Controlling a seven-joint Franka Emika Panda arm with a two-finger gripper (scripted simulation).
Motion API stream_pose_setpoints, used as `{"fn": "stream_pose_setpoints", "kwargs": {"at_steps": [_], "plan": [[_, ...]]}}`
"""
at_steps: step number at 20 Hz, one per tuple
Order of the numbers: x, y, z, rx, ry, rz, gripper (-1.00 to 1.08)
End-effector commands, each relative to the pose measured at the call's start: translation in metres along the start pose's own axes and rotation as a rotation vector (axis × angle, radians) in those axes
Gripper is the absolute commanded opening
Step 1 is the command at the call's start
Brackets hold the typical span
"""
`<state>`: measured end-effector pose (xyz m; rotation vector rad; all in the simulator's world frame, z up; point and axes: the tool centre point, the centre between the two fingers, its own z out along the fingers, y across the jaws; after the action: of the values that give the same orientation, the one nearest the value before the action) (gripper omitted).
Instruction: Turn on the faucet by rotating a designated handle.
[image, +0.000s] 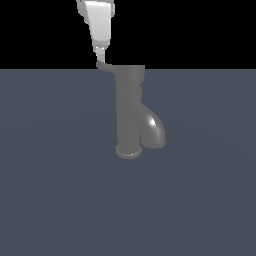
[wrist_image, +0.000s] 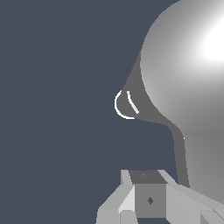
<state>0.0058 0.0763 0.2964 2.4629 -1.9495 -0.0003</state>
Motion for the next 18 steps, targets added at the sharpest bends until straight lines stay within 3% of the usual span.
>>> {"fn": "stream_pose_setpoints", "kwargs": {"at_steps": [1, 14, 18], "plan": [[-0.002, 0.007, 0.000, 0.000, 0.000, 0.001, -1.00], [-0.012, 0.046, 0.000, 0.000, 0.000, 0.003, -1.00], [-0.012, 0.046, 0.000, 0.006, -0.002, -0.004, -1.00]]}}
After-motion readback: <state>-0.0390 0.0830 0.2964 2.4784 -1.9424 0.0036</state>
